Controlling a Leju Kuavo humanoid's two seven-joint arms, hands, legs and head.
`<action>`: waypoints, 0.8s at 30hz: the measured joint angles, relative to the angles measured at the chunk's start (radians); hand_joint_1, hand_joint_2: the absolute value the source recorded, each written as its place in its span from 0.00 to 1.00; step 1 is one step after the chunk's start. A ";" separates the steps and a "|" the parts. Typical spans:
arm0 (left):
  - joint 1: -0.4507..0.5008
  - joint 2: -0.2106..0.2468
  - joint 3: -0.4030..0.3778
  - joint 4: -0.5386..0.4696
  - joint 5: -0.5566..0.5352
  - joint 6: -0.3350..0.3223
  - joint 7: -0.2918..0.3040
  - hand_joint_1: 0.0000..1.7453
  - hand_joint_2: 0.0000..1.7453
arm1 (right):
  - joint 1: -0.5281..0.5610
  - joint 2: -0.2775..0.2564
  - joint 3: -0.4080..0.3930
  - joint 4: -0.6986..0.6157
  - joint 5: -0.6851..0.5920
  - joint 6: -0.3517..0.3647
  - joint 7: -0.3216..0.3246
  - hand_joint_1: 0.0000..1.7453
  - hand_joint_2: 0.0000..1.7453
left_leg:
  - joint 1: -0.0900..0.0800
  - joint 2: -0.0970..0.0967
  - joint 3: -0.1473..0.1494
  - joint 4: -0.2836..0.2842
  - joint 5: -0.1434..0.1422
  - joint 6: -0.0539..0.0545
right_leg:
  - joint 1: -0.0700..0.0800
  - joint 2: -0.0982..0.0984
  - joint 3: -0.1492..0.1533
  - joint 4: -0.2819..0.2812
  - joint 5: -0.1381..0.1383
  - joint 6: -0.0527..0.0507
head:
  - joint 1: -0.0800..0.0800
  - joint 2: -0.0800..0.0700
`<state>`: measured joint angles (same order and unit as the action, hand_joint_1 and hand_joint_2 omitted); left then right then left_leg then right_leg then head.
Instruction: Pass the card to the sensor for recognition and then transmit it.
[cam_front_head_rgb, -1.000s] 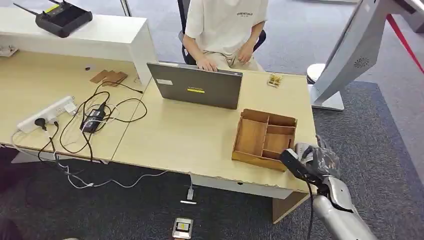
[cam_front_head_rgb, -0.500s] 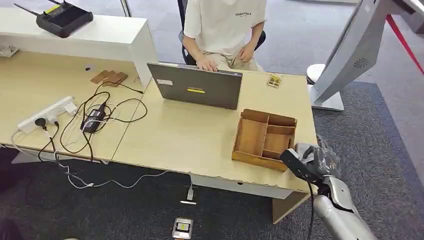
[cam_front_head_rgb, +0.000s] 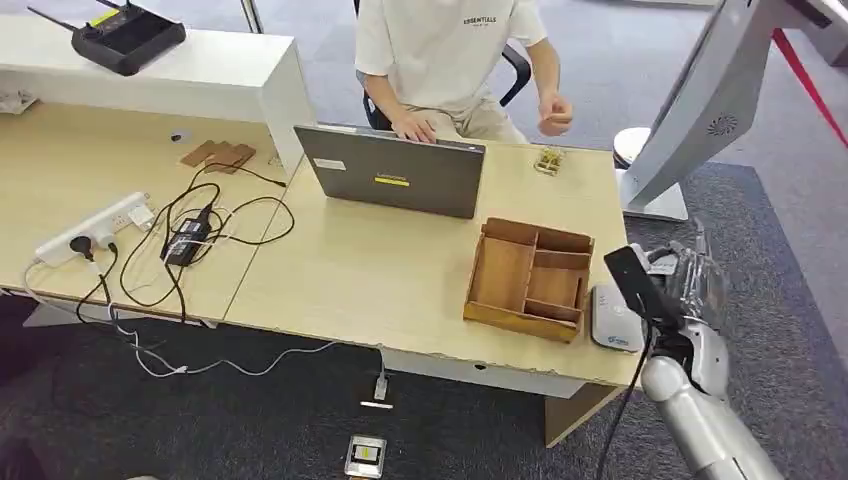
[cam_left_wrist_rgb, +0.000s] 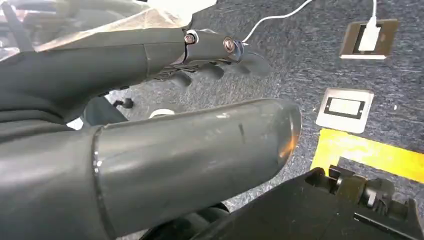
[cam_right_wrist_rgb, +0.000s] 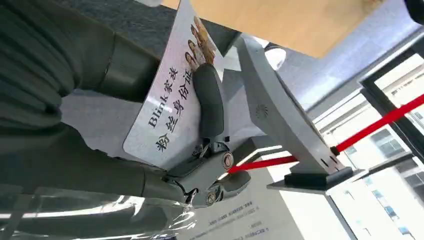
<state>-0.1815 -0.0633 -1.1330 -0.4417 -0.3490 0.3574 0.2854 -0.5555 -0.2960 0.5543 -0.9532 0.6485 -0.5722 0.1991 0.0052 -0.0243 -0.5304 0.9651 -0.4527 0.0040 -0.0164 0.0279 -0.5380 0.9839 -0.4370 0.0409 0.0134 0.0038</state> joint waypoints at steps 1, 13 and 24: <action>0.000 -0.001 0.000 0.000 -0.003 -0.003 -0.002 0.00 0.00 | -0.006 0.000 -0.003 -0.015 -0.004 0.000 -0.001 1.00 1.00 | 0.000 0.000 0.000 0.000 0.000 0.000 | 0.000 0.000 0.000 0.000 0.000 0.000 | 0.000 0.000; -0.023 -0.003 -0.016 0.000 -0.078 -0.068 -0.018 0.00 0.00 | -0.152 0.030 0.037 -0.107 0.130 0.135 0.025 1.00 1.00 | 0.000 0.000 -0.001 0.000 0.001 -0.001 | 0.000 0.000 -0.001 0.001 0.000 0.000 | 0.000 0.000; -0.042 -0.009 -0.016 0.000 -0.129 -0.119 -0.032 0.00 0.00 | -0.358 0.156 0.153 0.056 0.220 0.261 0.003 1.00 1.00 | 0.000 -0.001 -0.002 0.000 0.001 -0.001 | 0.000 0.000 -0.001 0.002 0.000 0.000 | 0.000 0.000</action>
<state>-0.2234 -0.0721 -1.1494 -0.4421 -0.4784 0.2384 0.2537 -0.9136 -0.1397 0.7072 -0.8973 0.8686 -0.3109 0.2022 0.0053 -0.0249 -0.5319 0.9649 -0.4513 0.0034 -0.0161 0.0279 -0.5394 0.9855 -0.4365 0.0405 0.0130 0.0038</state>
